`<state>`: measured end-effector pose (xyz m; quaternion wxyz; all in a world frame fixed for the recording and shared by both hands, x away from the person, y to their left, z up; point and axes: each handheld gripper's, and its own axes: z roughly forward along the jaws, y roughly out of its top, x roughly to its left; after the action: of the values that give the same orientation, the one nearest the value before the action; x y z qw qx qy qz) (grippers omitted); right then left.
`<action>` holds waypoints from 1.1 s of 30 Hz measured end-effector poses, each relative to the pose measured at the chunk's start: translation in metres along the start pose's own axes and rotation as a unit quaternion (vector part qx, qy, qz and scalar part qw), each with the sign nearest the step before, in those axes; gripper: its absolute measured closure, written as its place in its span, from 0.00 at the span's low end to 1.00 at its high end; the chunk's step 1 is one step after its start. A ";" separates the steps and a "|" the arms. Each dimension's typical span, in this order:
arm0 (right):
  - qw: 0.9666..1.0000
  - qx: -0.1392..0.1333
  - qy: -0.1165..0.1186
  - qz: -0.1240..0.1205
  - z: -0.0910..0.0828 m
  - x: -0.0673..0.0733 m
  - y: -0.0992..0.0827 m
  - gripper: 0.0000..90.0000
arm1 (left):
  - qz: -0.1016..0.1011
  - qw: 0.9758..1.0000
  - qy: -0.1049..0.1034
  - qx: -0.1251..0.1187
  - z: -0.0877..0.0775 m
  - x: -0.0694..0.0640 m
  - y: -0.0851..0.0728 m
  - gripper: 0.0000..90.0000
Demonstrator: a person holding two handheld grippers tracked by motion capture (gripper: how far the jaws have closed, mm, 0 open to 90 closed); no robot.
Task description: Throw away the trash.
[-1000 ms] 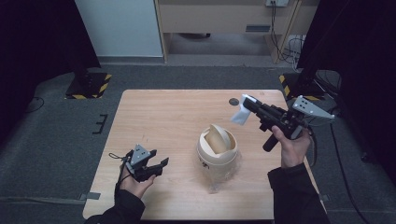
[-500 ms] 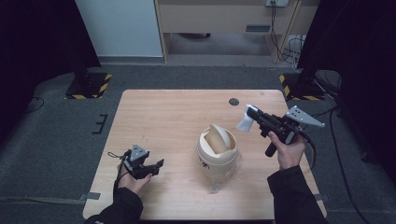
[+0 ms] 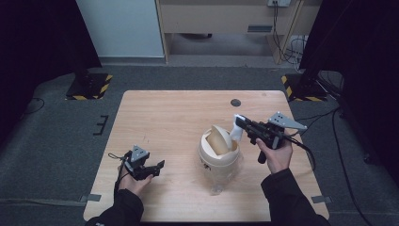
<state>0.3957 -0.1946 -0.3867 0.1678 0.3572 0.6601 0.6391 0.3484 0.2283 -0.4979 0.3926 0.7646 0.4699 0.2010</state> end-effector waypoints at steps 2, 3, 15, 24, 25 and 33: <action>1.000 0.001 0.000 -0.001 0.001 0.000 -0.001 0.91 | 0.000 1.000 0.000 0.000 0.000 0.000 0.000 0.30; 1.000 0.006 0.001 0.000 0.003 0.001 -0.002 0.90 | 0.000 1.000 0.000 0.000 0.000 0.000 0.000 0.30; 0.999 0.034 -0.004 0.016 0.015 0.005 -0.016 0.87 | 0.001 1.000 0.000 -0.002 0.000 0.000 0.001 0.30; 0.999 0.037 -0.001 0.035 0.016 0.005 -0.016 0.77 | 0.000 1.000 -0.001 -0.002 0.000 0.000 0.000 0.30; 0.999 0.036 -0.004 0.034 0.014 0.005 -0.015 0.76 | 0.000 1.000 -0.001 -0.002 0.000 0.001 0.000 0.30; 0.997 0.040 -0.056 0.024 0.002 -0.011 -0.014 0.53 | -0.006 1.000 0.006 0.014 0.002 0.005 -0.003 0.28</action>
<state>0.4011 -0.2000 -0.4036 0.1746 0.4143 0.6664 0.5948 0.3504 0.2325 -0.5012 0.3800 0.7660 0.4798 0.1965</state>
